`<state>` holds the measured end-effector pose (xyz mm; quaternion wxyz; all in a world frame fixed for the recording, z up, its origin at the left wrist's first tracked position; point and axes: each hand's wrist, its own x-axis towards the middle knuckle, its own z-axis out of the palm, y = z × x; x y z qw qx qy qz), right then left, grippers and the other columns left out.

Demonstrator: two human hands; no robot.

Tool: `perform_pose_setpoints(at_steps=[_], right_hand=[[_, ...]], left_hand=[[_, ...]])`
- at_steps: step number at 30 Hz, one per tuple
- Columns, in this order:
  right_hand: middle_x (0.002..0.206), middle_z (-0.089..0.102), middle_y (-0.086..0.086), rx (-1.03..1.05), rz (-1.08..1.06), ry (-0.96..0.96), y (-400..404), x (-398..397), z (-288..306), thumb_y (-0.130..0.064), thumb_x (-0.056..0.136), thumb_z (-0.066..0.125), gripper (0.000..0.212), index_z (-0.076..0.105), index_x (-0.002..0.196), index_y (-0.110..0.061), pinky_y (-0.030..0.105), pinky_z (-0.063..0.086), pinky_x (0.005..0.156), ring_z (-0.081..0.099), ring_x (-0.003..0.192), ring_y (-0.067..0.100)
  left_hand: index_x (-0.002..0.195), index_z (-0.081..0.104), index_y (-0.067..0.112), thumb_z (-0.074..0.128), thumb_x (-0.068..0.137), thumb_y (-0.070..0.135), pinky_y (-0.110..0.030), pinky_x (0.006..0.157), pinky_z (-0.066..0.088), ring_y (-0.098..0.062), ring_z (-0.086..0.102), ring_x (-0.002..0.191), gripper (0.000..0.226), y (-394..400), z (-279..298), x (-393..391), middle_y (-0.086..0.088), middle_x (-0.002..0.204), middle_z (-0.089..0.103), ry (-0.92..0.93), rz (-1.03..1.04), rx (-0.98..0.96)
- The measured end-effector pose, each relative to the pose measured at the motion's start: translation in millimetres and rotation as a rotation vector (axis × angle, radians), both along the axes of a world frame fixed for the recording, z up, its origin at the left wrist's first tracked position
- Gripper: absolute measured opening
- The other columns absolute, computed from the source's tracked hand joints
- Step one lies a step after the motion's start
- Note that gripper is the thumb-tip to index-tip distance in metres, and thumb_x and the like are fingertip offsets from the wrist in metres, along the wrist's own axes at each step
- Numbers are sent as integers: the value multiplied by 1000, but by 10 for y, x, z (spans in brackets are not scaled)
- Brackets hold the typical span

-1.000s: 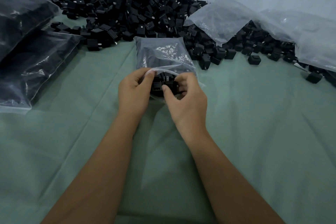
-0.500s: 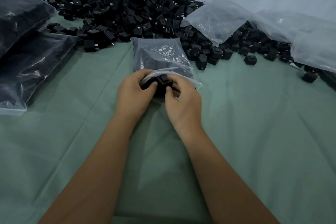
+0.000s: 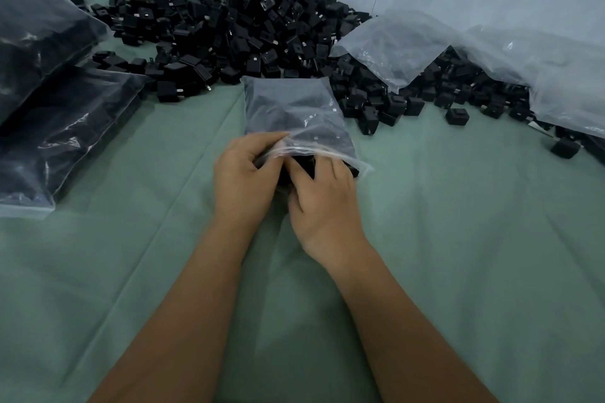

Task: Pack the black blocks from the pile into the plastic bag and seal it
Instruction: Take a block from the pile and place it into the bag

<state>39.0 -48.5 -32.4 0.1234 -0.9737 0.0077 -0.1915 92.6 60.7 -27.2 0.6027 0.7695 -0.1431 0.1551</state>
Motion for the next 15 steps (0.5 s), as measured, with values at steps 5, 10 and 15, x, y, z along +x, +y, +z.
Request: perform_pose_setpoints(at_steps=[5, 10, 15], right_hand=[[127, 53, 20, 40, 72, 130, 3, 214, 133, -22, 93, 44, 34, 57, 122, -10, 44, 31, 106, 43, 122, 36], [97, 64, 9, 51, 147, 221, -15, 403, 242, -24, 98, 38, 19, 54, 94, -17, 42, 39, 94, 56, 96, 29], [113, 60, 5, -68, 113, 421, 5, 838, 222, -25, 100, 36, 15, 50, 97, -23, 30, 37, 90, 55, 107, 23]], left_hand=[[110, 74, 16, 61, 83, 12, -45, 101, 44, -15, 60, 111, 30, 0, -9, 21, 9, 110, 69, -215, 93, 134], [112, 73, 14, 61, 81, 8, -47, 102, 44, -21, 60, 114, 34, -6, -35, 43, 8, 111, 68, -263, 104, 147], [110, 74, 15, 61, 81, 12, -51, 97, 46, -21, 62, 110, 32, -9, -49, 46, 12, 108, 66, -260, 94, 133]])
